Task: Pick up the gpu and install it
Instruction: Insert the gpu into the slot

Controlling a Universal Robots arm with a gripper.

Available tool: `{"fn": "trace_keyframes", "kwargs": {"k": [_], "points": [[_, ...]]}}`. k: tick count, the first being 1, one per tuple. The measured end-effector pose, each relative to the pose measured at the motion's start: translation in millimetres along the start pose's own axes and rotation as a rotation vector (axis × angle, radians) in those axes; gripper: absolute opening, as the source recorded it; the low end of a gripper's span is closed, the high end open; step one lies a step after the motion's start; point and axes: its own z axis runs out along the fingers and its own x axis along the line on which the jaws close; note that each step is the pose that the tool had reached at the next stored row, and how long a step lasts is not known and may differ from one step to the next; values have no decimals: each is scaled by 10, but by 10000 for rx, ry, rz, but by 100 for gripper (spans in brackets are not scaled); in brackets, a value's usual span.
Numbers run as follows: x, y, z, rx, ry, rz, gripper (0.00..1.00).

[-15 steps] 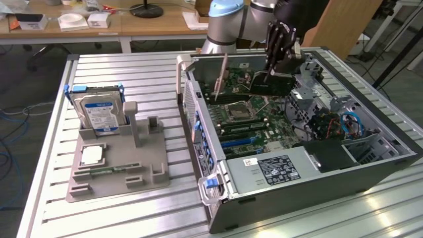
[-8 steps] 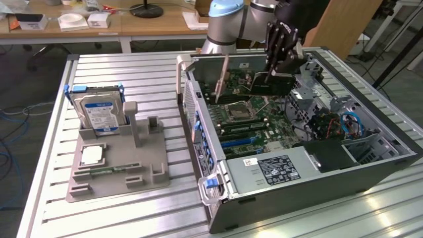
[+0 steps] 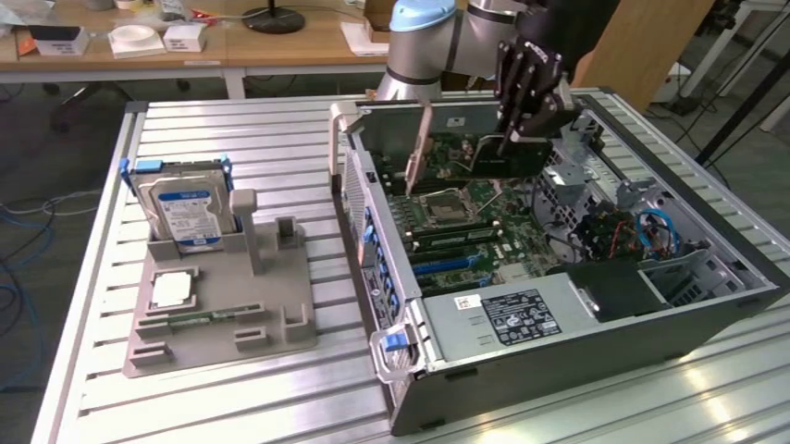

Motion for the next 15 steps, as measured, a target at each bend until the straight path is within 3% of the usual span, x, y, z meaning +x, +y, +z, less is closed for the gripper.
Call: {"fn": "trace_keyframes", "kwargs": {"k": [7,15], "points": [[0,-4,2,-12,35,-712,26],[-31,5,78,38,34,-709,26]]}}
